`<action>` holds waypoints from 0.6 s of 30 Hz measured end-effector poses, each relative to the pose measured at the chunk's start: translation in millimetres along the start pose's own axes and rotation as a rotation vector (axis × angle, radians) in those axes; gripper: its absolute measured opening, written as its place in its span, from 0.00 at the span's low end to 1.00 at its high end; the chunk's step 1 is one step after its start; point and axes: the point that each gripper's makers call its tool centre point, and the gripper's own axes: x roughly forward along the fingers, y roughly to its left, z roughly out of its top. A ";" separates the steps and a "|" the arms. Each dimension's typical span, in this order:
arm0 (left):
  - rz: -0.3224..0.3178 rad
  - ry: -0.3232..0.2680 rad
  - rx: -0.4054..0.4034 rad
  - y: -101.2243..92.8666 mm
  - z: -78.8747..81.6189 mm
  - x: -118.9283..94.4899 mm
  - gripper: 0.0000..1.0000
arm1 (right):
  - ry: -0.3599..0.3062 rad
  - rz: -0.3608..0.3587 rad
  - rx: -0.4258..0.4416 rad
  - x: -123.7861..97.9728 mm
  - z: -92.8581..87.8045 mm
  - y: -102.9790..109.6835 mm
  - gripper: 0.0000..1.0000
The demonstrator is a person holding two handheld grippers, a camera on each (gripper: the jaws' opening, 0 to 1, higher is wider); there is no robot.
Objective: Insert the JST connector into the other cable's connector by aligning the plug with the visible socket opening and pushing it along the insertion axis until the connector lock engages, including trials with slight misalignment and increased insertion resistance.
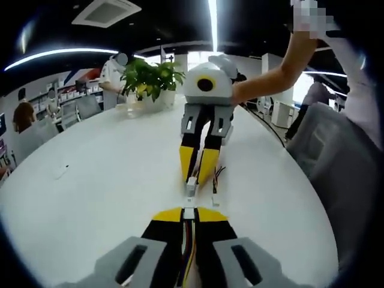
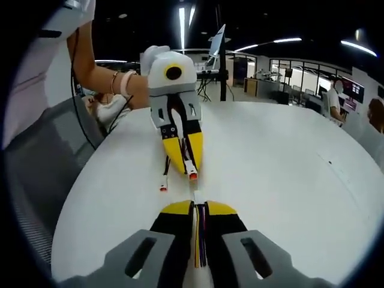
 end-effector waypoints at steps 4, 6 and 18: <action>-0.006 0.000 0.009 -0.4 3.9 -1.9 0.00 | 0.008 0.007 -0.025 -1.1 2.6 -3.4 0.03; -0.009 0.002 0.012 -0.7 5.5 -2.9 0.00 | 0.009 0.012 -0.035 -1.6 5.0 -4.2 0.03; -0.031 0.018 0.034 -4.8 14.4 -6.4 0.00 | 0.032 0.030 -0.087 -1.7 16.5 1.0 0.03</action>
